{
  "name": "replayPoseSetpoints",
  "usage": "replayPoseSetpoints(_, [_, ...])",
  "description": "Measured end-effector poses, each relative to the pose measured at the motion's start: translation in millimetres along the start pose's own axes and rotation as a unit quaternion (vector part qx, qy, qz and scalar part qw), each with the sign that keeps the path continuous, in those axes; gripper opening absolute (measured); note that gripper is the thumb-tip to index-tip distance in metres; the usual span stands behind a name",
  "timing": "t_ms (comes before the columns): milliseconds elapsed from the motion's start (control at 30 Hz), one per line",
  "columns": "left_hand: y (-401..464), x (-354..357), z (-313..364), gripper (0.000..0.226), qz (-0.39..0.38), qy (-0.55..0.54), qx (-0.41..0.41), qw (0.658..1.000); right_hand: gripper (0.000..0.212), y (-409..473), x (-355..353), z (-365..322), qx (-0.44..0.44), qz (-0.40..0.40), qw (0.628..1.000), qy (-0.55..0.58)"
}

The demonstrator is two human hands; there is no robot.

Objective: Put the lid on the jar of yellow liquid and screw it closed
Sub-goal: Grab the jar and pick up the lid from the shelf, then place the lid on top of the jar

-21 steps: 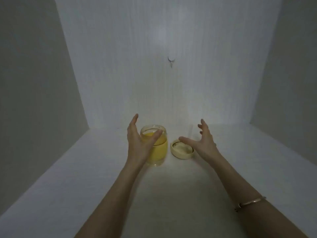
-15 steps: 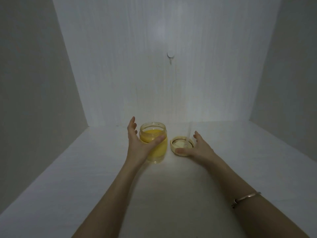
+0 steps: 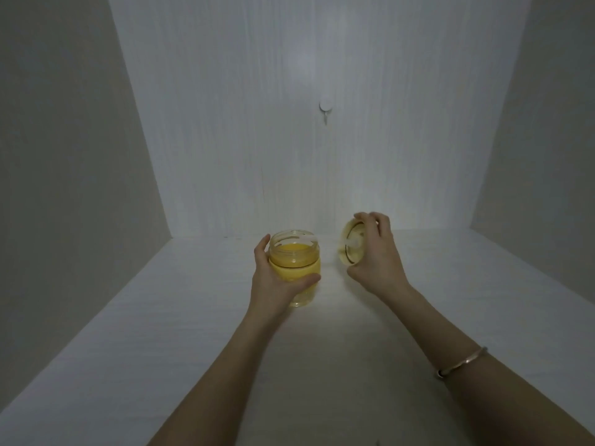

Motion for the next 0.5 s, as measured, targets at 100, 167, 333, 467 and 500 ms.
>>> replayPoseSetpoints(100, [-1.0,0.6,-0.7,0.111,0.009,-0.012,-0.006,1.0,0.085,15.8,-7.7,-26.8,-0.076,-0.013,0.991,-0.111])
replayPoseSetpoints(167, [-1.2,0.9,-1.3,0.107,0.016,-0.018,-0.01,1.0,0.083,25.0,-11.8,-46.5,-0.147,-0.023,0.967,-0.205])
replayPoseSetpoints(333, [-2.0,1.1,-1.7,0.103,0.017,-0.023,-0.019,0.999,0.074,35.6,-1.7,-82.2,-0.307,-0.084,0.871,-0.373])
replayPoseSetpoints(467, [-1.7,0.7,-2.6,0.103,0.018,-0.02,-0.018,0.999,0.077,41.9,8.9,-99.5,-0.341,-0.143,0.856,-0.362])
replayPoseSetpoints(500, [-1.5,0.1,-2.9,0.103,0.018,-0.017,-0.017,1.0,0.078,44.2,9.1,-103.3,-0.333,-0.162,0.864,-0.341])
Point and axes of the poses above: each hand's wrist, its own y-axis towards the middle knuckle, its own x-axis out of the palm, z = x × y, the point moved 4 cm from there along y, towards the middle knuckle, and after that the axes turned 6 degrees about y, right-handed, at the moved point
